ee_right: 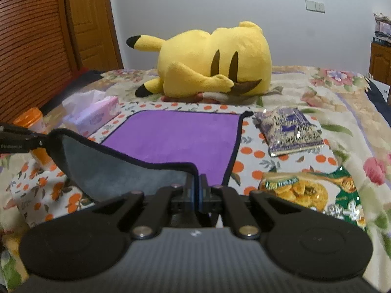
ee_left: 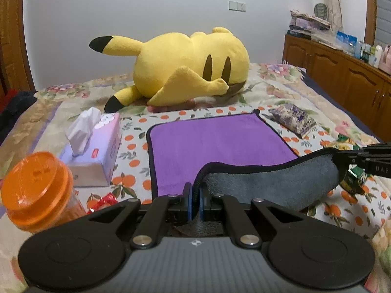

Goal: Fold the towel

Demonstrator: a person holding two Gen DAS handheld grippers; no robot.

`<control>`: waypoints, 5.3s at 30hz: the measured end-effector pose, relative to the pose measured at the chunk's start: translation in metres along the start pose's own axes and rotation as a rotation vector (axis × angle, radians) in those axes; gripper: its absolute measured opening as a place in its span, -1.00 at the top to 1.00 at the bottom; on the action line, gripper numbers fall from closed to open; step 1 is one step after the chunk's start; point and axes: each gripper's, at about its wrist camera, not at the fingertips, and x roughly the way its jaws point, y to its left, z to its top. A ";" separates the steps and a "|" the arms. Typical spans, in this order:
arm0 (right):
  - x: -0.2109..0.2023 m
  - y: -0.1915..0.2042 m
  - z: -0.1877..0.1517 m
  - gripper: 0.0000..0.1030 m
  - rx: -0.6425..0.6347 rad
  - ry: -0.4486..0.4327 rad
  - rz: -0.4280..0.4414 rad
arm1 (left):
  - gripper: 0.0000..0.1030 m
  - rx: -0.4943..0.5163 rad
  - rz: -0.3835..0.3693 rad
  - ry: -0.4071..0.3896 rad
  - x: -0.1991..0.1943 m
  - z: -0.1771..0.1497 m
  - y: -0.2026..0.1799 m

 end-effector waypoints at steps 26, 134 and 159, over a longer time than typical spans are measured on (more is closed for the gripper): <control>0.030 -0.003 0.055 0.93 -0.124 -0.099 -0.054 | 0.84 0.042 0.051 -0.071 0.034 0.065 0.010; -0.007 0.012 0.096 -1.00 -0.033 -0.120 -0.143 | -1.00 0.066 0.187 -0.139 -0.004 0.107 -0.073; -0.079 0.048 0.093 -1.00 -0.046 -0.148 -0.144 | -1.00 0.080 0.179 -0.120 -0.095 0.086 -0.086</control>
